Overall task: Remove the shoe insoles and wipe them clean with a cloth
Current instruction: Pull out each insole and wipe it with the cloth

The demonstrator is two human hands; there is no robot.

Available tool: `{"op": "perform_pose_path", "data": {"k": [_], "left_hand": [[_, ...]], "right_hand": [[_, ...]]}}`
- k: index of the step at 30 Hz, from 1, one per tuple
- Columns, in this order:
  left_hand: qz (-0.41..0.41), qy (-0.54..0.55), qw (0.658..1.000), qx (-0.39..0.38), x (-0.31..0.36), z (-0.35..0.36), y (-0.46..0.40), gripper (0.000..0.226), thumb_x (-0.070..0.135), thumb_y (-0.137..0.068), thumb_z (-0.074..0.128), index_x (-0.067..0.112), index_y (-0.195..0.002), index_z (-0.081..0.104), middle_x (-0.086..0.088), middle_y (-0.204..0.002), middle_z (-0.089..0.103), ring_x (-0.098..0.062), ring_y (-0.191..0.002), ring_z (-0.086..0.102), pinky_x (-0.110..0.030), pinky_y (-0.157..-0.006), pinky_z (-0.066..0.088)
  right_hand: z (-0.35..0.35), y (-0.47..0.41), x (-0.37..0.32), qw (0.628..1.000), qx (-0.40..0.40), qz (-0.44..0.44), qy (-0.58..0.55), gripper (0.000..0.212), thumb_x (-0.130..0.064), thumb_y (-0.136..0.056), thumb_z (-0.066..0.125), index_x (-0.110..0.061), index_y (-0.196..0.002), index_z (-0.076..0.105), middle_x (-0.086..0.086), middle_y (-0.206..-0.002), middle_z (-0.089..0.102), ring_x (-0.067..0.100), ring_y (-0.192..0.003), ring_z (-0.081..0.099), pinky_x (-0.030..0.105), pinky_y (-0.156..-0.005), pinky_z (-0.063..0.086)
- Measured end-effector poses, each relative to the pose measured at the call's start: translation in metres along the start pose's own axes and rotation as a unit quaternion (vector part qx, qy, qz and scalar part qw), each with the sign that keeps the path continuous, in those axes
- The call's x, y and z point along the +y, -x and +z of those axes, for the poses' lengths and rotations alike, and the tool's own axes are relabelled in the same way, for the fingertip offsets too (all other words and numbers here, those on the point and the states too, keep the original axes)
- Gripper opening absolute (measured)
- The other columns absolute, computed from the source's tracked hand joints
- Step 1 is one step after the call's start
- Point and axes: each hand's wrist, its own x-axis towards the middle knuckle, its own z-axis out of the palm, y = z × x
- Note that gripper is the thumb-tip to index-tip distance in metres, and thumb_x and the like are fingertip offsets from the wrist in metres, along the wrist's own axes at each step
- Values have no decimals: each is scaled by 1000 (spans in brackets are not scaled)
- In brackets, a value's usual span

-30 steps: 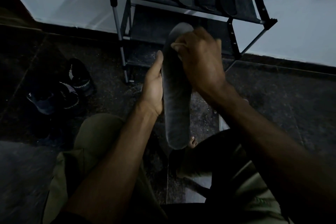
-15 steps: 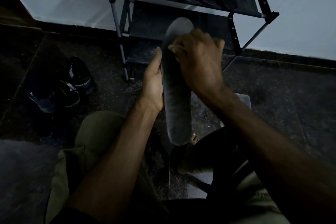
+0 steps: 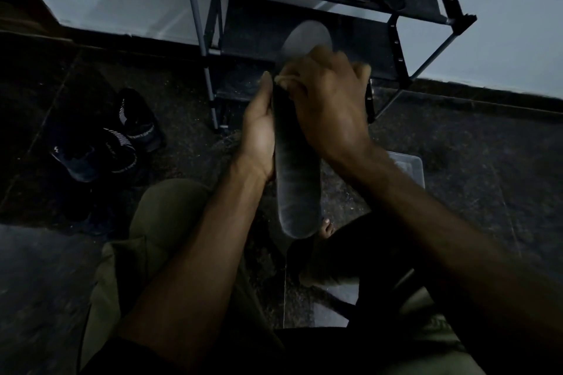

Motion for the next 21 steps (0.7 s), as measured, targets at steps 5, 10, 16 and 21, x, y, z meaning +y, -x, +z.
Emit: {"op": "perform_pose_path", "data": {"k": [5,10,16,21], "left_hand": [[15,-6,1000,11,1,-6,-1,53,41,-105,25,10,-102,67,-9,-94,74,-19,-89,71,-30,-81,57],[-3,-16,999,-42,3,-7,3,66,47,-104,16,3,-112,64,-13,-110,71,-21,-104,68,-33,-95,51],[-9,-38,999,-15,-1,0,-2,54,48,-102,26,9,-111,61,-12,-93,72,-22,-86,71,-32,-80,56],[2,-46,998,-41,4,-12,-6,71,60,-99,22,5,-138,46,-18,-133,58,-29,-121,57,-47,-109,40]], "right_hand": [[3,2,-8,1000,-17,-8,8,17,-21,-91,53,-17,-91,69,3,-95,63,23,-90,56,31,-73,17],[-5,32,-16,998,-43,-50,-19,15,-17,-88,55,-18,-87,70,2,-89,62,23,-85,56,39,-75,32],[-1,-6,8,1000,-17,1,18,23,-29,-92,50,-18,-97,69,3,-98,64,24,-93,57,33,-77,22],[2,15,-4,998,-47,-27,-26,13,-19,-92,54,-18,-92,67,3,-94,62,22,-92,56,38,-82,33]]}}
